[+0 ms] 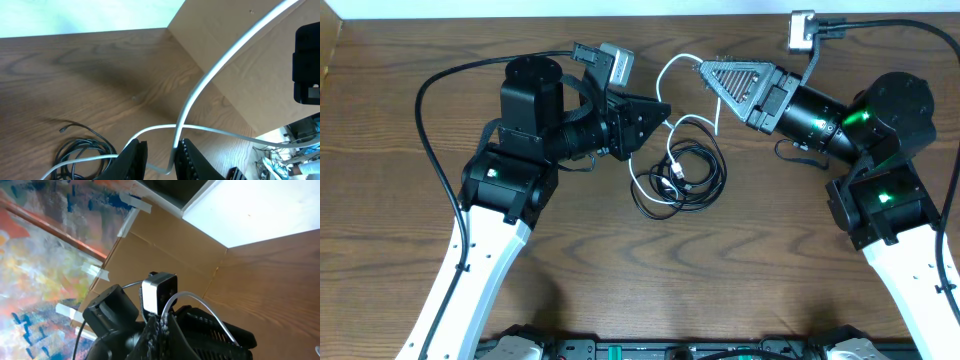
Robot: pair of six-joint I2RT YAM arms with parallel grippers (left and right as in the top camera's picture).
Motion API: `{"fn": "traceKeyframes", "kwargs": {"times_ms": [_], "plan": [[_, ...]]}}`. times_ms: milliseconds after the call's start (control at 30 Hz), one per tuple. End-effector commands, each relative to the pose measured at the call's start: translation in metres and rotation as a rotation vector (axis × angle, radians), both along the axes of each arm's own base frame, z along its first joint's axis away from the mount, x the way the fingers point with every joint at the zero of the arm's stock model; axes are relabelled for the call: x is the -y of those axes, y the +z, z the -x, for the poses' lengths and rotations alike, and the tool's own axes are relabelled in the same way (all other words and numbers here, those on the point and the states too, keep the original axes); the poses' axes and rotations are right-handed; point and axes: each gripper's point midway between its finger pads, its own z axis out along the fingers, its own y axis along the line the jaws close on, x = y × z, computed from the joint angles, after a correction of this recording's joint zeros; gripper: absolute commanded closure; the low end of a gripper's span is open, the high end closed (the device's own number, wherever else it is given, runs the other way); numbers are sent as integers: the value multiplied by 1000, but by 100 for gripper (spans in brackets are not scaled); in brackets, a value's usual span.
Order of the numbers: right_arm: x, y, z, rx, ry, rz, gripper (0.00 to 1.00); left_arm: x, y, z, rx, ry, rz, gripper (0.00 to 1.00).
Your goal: Untangle cables
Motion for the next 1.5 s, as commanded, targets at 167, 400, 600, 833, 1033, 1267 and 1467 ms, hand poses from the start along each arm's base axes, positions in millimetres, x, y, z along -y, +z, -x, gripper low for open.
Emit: {"fn": "traceKeyframes", "kwargs": {"times_ms": [167,400,600,833,1033,1267,1467], "plan": [[2,14,3,18,18,-35,99,2,4,4,-9,-14,10,76],[1,16,5,22,27,-41,99,2,4,5,-10,-21,13,75],[-1,17,7,16,42,-48,99,8,10,13,-4,-78,42,75],[-2,19,12,-7,71,-68,99,8,11,9,9,-68,41,75],[-2,24,13,7,75,-82,99,8,5,9,-16,-68,34,75],[-1,28,14,25,75,-87,99,8,4,9,-21,-68,32,75],[-1,28,14,25,75,-87,99,8,4,9,-21,-68,32,80]]}}
